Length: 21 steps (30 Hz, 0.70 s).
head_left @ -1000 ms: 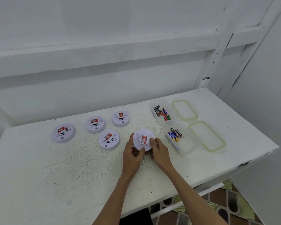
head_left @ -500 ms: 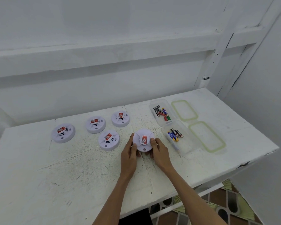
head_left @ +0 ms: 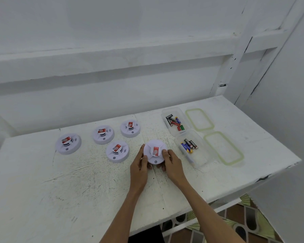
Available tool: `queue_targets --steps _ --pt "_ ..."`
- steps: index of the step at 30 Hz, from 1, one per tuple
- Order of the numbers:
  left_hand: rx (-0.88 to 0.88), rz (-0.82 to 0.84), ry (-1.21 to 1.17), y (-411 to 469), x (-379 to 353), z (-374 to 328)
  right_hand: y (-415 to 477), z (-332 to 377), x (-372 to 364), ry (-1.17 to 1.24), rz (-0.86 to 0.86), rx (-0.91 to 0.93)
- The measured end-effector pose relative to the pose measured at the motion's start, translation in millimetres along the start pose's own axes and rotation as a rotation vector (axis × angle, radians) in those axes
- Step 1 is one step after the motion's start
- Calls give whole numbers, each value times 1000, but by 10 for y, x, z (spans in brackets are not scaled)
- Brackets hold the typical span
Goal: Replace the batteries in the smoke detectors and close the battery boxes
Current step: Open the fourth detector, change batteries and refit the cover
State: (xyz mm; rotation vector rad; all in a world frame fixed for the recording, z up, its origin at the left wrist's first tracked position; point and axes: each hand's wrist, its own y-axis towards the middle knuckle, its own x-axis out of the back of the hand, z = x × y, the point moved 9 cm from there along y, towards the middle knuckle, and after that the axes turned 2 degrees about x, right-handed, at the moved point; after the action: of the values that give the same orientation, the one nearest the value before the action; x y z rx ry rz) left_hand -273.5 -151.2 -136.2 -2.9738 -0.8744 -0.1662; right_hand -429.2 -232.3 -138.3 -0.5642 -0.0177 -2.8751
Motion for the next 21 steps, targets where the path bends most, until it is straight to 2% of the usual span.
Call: queue_targets --steps 21 --pt "23 -13 -15 -13 8 -10 -11 19 6 -19 0 -9"
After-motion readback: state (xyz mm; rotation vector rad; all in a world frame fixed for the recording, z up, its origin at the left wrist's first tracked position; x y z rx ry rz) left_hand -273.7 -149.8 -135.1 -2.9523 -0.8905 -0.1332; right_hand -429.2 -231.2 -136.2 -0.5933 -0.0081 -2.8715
